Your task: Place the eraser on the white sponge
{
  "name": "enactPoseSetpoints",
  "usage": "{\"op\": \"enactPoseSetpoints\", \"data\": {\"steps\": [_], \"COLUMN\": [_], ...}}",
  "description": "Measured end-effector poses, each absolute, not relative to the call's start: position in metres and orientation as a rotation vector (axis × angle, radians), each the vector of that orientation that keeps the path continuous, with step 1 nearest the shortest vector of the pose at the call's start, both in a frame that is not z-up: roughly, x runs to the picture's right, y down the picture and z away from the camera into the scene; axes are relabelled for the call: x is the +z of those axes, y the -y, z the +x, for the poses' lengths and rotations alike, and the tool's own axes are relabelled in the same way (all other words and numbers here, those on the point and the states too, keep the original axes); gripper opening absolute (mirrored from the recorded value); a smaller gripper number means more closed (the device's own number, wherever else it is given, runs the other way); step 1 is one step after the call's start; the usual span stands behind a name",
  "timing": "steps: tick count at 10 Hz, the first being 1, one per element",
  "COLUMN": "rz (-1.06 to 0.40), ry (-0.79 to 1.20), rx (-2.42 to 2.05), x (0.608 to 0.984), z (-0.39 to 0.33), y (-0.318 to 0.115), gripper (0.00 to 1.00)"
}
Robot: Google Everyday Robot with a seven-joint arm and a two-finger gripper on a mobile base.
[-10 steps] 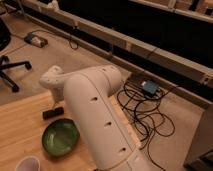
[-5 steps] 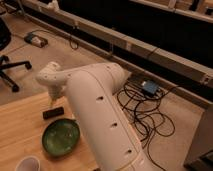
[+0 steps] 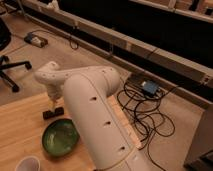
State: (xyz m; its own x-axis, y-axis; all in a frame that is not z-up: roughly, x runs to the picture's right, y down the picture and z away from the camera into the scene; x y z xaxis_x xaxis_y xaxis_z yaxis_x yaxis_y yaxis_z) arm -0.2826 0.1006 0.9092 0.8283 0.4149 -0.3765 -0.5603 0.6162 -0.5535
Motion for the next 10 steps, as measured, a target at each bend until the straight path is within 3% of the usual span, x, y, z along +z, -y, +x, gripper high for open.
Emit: {"op": "enactPoseSetpoints", "data": {"steps": [10], "rz": [-0.797], "ry": [-0.118], "rx": [0.339], "x": [0.901], "z": [-0.310], "y": [-0.134], "gripper": [0.80]}}
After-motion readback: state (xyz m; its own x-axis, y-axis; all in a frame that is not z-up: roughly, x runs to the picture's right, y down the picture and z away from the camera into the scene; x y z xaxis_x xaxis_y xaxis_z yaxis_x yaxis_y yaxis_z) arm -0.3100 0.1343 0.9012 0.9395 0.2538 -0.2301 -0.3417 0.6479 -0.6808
